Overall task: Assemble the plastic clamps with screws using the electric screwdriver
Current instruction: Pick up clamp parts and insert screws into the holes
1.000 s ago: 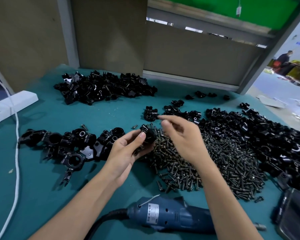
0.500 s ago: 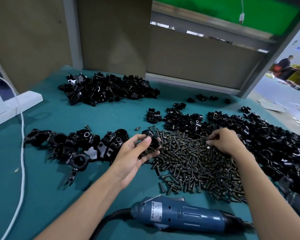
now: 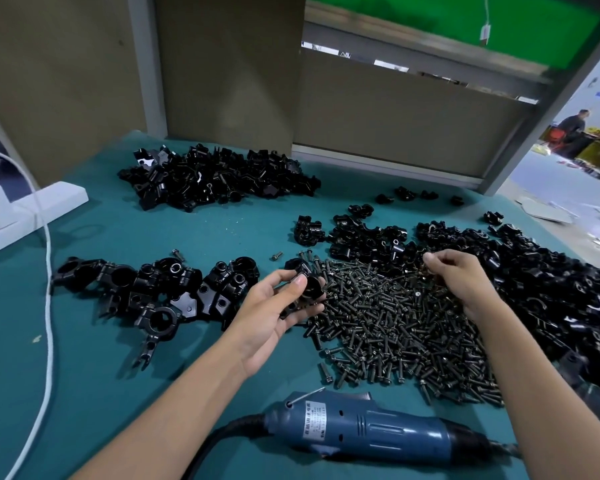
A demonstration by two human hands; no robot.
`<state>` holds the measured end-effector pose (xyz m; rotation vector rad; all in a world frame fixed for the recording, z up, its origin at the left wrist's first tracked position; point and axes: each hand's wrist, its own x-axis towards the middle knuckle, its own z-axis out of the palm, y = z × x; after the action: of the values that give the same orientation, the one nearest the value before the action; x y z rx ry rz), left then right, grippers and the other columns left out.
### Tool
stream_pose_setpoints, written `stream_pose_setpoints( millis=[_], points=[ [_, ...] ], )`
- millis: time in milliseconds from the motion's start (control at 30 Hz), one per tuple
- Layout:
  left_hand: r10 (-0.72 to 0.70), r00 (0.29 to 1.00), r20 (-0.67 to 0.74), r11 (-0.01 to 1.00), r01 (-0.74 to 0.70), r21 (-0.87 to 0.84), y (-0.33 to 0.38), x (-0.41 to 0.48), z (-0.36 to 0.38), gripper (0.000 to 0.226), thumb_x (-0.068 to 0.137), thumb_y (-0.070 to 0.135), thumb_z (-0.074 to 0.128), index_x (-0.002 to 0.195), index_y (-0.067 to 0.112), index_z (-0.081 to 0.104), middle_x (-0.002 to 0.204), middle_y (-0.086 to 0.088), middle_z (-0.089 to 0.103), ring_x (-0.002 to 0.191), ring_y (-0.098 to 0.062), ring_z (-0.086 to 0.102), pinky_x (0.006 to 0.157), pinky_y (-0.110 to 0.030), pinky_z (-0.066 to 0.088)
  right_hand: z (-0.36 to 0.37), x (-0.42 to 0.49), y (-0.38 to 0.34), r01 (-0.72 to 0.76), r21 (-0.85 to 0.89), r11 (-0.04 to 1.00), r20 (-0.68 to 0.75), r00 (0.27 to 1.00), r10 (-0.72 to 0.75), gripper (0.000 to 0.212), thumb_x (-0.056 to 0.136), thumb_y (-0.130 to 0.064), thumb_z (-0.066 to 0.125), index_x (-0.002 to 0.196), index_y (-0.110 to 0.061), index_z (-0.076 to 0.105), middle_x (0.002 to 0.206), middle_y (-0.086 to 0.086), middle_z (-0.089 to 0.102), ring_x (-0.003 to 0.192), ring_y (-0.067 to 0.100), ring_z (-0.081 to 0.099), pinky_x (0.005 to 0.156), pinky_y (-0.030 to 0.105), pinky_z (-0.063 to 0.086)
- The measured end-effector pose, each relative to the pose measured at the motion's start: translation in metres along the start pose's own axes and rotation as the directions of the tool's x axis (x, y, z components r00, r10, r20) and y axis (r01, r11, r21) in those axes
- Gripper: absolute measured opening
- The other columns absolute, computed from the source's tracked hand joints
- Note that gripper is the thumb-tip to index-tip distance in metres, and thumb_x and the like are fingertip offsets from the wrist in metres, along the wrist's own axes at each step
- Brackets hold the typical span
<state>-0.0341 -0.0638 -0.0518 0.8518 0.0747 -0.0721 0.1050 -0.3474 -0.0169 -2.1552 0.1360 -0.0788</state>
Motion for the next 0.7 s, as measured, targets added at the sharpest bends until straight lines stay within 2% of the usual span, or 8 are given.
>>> stream_pose_setpoints(
  millis=[33, 100, 200, 267, 367, 467, 567, 700],
  points=[
    [-0.003, 1.000, -0.003, 1.000, 0.003, 0.006, 0.000, 0.000, 0.000, 0.044, 0.083, 0.019, 0.065, 0.119, -0.006, 0.057, 0.115, -0.018, 0.071, 0.101, -0.029, 0.069, 0.077, -0.029, 0.059, -0.001, -0.003, -0.003, -0.049, 0.235, 0.971, 0.069, 0.997, 0.034, 0.021, 0.096, -0.023, 0.060, 0.093, -0.002, 0.063, 0.100, 0.007, 0.069, 0.089, 0.019, 0.065, 0.087, 0.035, 0.050],
    [-0.009, 1.000, -0.007, 1.000, 0.009, 0.015, -0.001, 0.000, -0.001, 0.046, 0.083, 0.020, 0.065, 0.119, -0.006, 0.056, 0.116, -0.018, 0.070, 0.104, -0.030, 0.067, 0.078, -0.029, 0.059, -0.001, -0.012, -0.011, -0.166, 0.613, 0.772, 0.223, 0.974, 0.032, 0.014, 0.098, -0.013, 0.053, 0.094, 0.000, 0.058, 0.097, 0.013, 0.072, 0.086, 0.020, 0.071, 0.075, 0.030, 0.058],
    [-0.013, 1.000, -0.003, 1.000, 0.013, 0.023, -0.001, 0.000, -0.001, 0.042, 0.083, 0.019, 0.065, 0.117, -0.004, 0.058, 0.115, -0.017, 0.071, 0.106, -0.031, 0.067, 0.077, -0.029, 0.059, 0.004, -0.028, -0.028, -0.246, 0.740, 0.626, 0.311, 0.950, 0.006, 0.015, 0.087, -0.016, 0.059, 0.094, -0.003, 0.058, 0.078, 0.006, 0.069, 0.060, 0.008, 0.063, 0.053, 0.016, 0.053],
    [-0.013, 1.000, -0.008, 0.999, 0.013, 0.033, -0.001, 0.001, -0.001, 0.038, 0.084, 0.019, 0.065, 0.115, -0.003, 0.058, 0.115, -0.017, 0.071, 0.105, -0.030, 0.067, 0.077, -0.029, 0.059, 0.013, -0.040, -0.039, -0.234, 0.685, 0.690, 0.334, 0.942, -0.013, 0.022, 0.079, -0.017, 0.065, 0.093, -0.001, 0.064, 0.076, 0.006, 0.068, 0.055, 0.005, 0.057, 0.049, 0.014, 0.049],
    [-0.012, 1.000, -0.022, 0.998, 0.013, 0.062, -0.001, 0.000, -0.001, 0.038, 0.084, 0.019, 0.065, 0.114, -0.003, 0.059, 0.117, -0.019, 0.070, 0.103, -0.029, 0.068, 0.077, -0.028, 0.059, 0.030, -0.060, -0.056, -0.113, 0.528, 0.842, 0.349, 0.932, -0.094, 0.019, 0.075, -0.010, 0.070, 0.091, -0.002, 0.074, 0.082, 0.011, 0.073, 0.064, 0.012, 0.065, 0.060, 0.017, 0.054],
    [-0.009, 0.999, -0.035, 0.997, 0.012, 0.083, -0.001, -0.001, 0.001, 0.040, 0.085, 0.018, 0.065, 0.117, -0.005, 0.058, 0.118, -0.025, 0.067, 0.102, -0.029, 0.068, 0.077, -0.030, 0.059, 0.051, -0.085, -0.076, 0.219, 0.271, 0.937, 0.299, 0.907, -0.298, 0.018, 0.081, -0.003, 0.071, 0.094, -0.014, 0.077, 0.081, 0.005, 0.076, 0.073, 0.016, 0.073, 0.069, 0.020, 0.057],
    [0.023, 0.999, -0.044, 0.990, -0.017, 0.138, -0.003, 0.000, 0.002, 0.027, 0.092, 0.014, 0.061, 0.113, -0.004, 0.059, 0.114, -0.028, 0.065, 0.098, -0.026, 0.065, 0.076, -0.030, 0.059, 0.074, -0.106, -0.087, 0.592, -0.051, 0.804, 0.221, 0.792, -0.570, 0.019, 0.083, -0.003, 0.073, 0.096, -0.016, 0.078, 0.084, -0.009, 0.074, 0.073, -0.001, 0.069, 0.073, 0.008, 0.051],
    [0.082, 0.995, -0.055, 0.972, -0.067, 0.227, -0.004, 0.000, 0.003, 0.019, 0.096, 0.012, 0.058, 0.110, 0.000, 0.060, 0.108, -0.019, 0.065, 0.084, -0.020, 0.069, 0.078, -0.032, 0.060, 0.086, -0.120, -0.094, 0.769, -0.236, 0.595, 0.166, 0.635, -0.755, 0.019, 0.083, 0.003, 0.070, 0.096, -0.008, 0.077, 0.091, 0.001, 0.075, 0.082, 0.009, 0.068, 0.081, 0.012, 0.049]
  ],
)
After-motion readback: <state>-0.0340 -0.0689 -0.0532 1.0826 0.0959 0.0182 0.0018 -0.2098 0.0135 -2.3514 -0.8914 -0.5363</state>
